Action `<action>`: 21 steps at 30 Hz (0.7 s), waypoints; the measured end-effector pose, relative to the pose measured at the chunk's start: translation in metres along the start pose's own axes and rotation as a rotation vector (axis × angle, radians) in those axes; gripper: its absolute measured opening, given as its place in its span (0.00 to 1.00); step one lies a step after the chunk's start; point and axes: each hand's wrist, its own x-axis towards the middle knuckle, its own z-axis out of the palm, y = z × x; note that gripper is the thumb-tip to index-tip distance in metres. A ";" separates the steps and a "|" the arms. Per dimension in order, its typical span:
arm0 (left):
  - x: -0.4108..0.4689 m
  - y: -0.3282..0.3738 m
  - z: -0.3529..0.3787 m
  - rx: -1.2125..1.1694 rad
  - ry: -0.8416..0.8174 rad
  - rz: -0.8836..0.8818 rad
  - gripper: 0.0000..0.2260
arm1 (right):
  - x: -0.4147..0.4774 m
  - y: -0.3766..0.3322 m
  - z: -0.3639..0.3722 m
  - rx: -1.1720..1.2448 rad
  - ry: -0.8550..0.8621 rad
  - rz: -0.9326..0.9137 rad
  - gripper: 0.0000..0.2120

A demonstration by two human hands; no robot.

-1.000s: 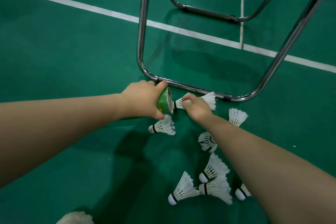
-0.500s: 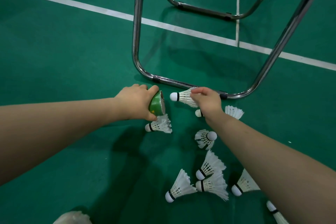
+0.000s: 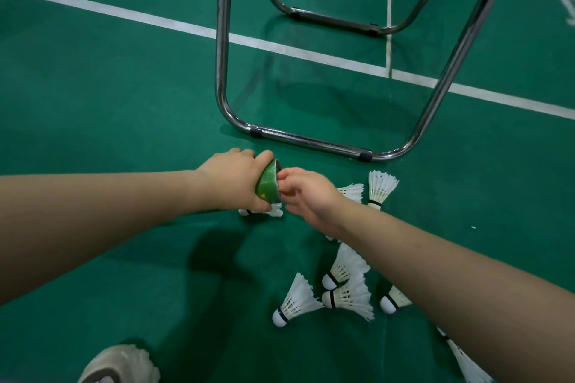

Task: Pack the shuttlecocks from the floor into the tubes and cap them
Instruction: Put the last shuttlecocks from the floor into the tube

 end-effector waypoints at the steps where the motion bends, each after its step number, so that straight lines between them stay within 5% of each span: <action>1: -0.002 0.003 -0.001 -0.004 0.001 0.011 0.32 | -0.006 -0.001 -0.001 0.016 -0.065 0.023 0.11; 5: -0.014 0.024 -0.003 0.010 0.035 0.097 0.32 | -0.023 -0.001 -0.009 -0.012 -0.293 0.144 0.21; 9: -0.019 0.047 -0.001 0.037 0.001 0.161 0.33 | -0.038 0.000 -0.024 -0.126 -0.432 0.193 0.08; 11: -0.016 0.051 -0.001 0.023 -0.028 0.146 0.32 | -0.037 -0.005 -0.038 -0.206 -0.313 0.168 0.03; 16: -0.005 0.048 -0.007 0.030 -0.020 0.093 0.36 | -0.020 -0.014 -0.100 -0.424 0.393 0.110 0.10; 18: -0.001 0.048 -0.006 0.036 -0.020 0.083 0.36 | -0.014 -0.007 -0.120 -0.691 0.469 0.128 0.11; 21: 0.005 0.050 -0.001 0.047 -0.045 0.086 0.36 | -0.005 0.006 -0.124 -0.675 0.412 0.210 0.14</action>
